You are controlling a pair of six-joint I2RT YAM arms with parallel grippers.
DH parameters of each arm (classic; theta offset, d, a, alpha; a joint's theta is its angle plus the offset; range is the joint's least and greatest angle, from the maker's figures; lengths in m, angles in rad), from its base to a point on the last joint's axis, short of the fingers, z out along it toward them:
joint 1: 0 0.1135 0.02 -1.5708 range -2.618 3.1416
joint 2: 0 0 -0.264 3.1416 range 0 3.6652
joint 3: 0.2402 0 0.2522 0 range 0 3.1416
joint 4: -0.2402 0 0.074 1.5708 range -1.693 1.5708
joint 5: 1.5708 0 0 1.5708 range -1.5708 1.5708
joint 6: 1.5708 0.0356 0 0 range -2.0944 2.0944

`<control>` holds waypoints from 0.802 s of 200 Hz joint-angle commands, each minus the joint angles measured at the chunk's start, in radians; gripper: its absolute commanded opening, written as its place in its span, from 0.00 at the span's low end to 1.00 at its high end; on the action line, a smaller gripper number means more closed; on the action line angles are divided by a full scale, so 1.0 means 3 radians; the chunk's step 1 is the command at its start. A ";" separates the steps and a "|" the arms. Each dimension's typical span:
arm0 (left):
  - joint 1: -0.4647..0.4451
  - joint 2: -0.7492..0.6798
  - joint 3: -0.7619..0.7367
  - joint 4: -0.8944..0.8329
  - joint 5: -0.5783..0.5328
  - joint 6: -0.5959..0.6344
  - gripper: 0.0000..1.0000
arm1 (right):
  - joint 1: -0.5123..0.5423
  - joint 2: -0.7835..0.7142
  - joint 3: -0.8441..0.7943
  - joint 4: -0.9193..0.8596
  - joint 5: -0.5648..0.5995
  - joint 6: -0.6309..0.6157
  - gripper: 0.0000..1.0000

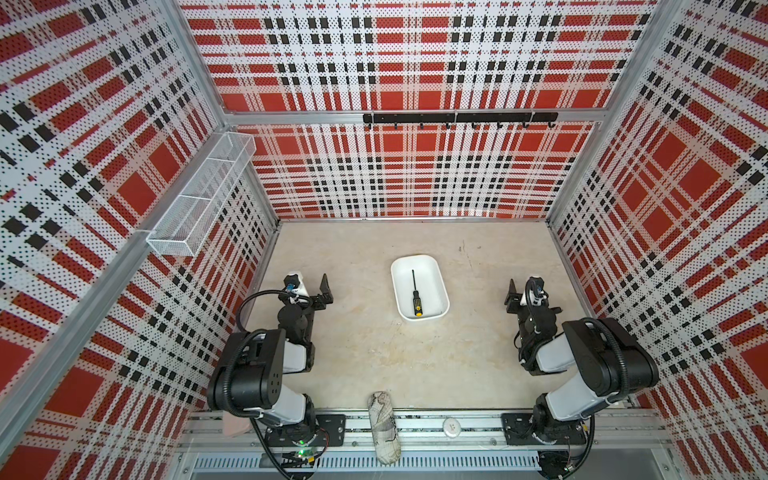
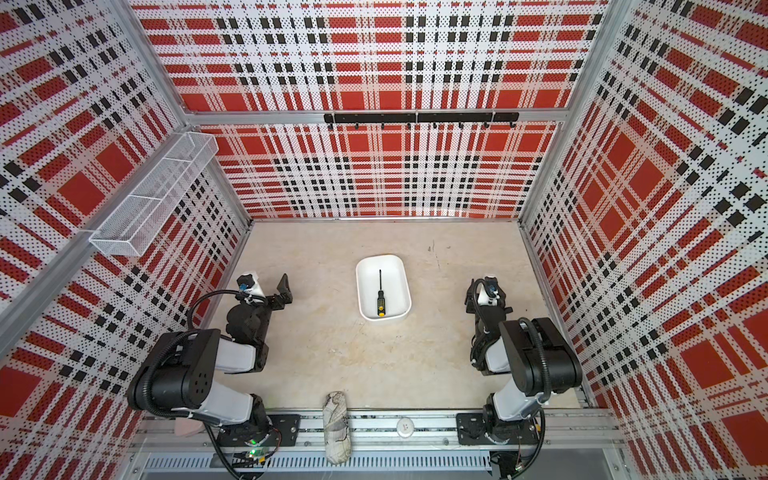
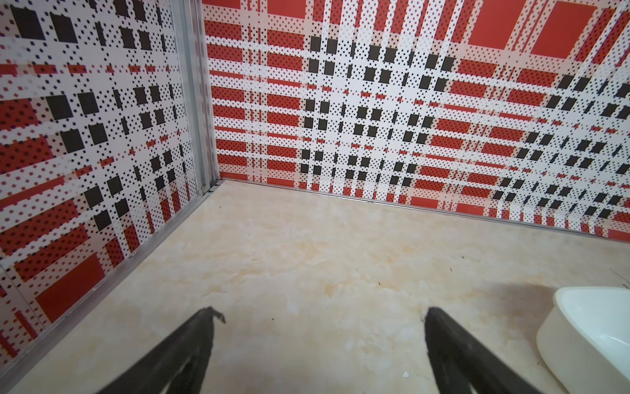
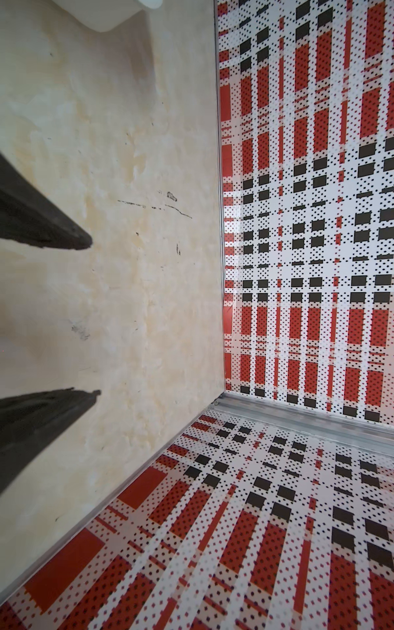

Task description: Put the screwdriver in the bin

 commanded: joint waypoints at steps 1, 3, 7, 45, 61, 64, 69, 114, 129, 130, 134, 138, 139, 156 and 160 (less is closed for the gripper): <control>-0.0058 0.0038 0.0148 -0.0064 -0.0127 0.0105 0.98 | -0.0064 -0.0082 0.0238 -0.0540 -0.0065 0.0057 0.69; -0.0066 0.0042 0.0155 -0.0080 -0.0136 0.0106 0.98 | -0.0067 -0.0090 0.0264 -0.0592 -0.0065 0.0072 0.69; -0.0081 0.0042 0.0169 -0.0104 -0.0154 0.0120 0.98 | -0.0088 -0.0099 0.0302 -0.0689 -0.0066 0.0097 0.69; -0.0140 0.0061 0.0234 -0.0224 -0.0249 0.0167 0.98 | -0.0136 -0.0085 0.0298 -0.0675 -0.0240 0.0111 0.84; -0.0137 0.0057 0.0234 -0.0222 -0.0245 0.0169 0.98 | -0.0131 -0.0085 0.0301 -0.0674 -0.0241 0.0110 0.88; -0.0138 0.0057 0.0234 -0.0224 -0.0250 0.0169 0.98 | -0.0132 -0.0086 0.0301 -0.0675 -0.0240 0.0108 0.89; -0.0135 0.0058 0.0234 -0.0221 -0.0248 0.0168 0.98 | -0.0136 -0.0086 0.0296 -0.0675 -0.0241 0.0107 0.91; -0.0139 0.0045 0.0219 -0.0212 -0.0250 0.0168 0.98 | -0.0131 -0.0088 0.0290 -0.0658 -0.0242 0.0103 1.00; -0.0140 0.0048 0.0218 -0.0211 -0.0250 0.0166 0.98 | -0.0134 -0.0091 0.0289 -0.0659 -0.0241 0.0102 1.00; -0.0140 0.0048 0.0218 -0.0211 -0.0249 0.0165 0.98 | -0.0135 -0.0091 0.0288 -0.0659 -0.0240 0.0102 1.00; -0.0144 0.0048 0.0219 -0.0211 -0.0250 0.0165 0.98 | -0.0131 -0.0090 0.0293 -0.0659 -0.0241 0.0104 1.00; -0.0140 0.0050 0.0219 -0.0211 -0.0250 0.0166 0.98 | -0.0133 -0.0088 0.0286 -0.0659 -0.0240 0.0104 1.00; -0.0137 0.0049 0.0219 -0.0211 -0.0249 0.0165 0.98 | -0.0132 -0.0090 0.0287 -0.0659 -0.0242 0.0105 1.00; -0.0140 0.0052 0.0219 -0.0203 -0.0250 0.0164 0.98 | -0.0133 -0.0087 0.0284 -0.0659 -0.0239 0.0103 1.00; -0.0140 0.0048 0.0219 -0.0205 -0.0256 0.0164 0.98 | -0.0133 -0.0091 0.0285 -0.0655 -0.0235 0.0101 1.00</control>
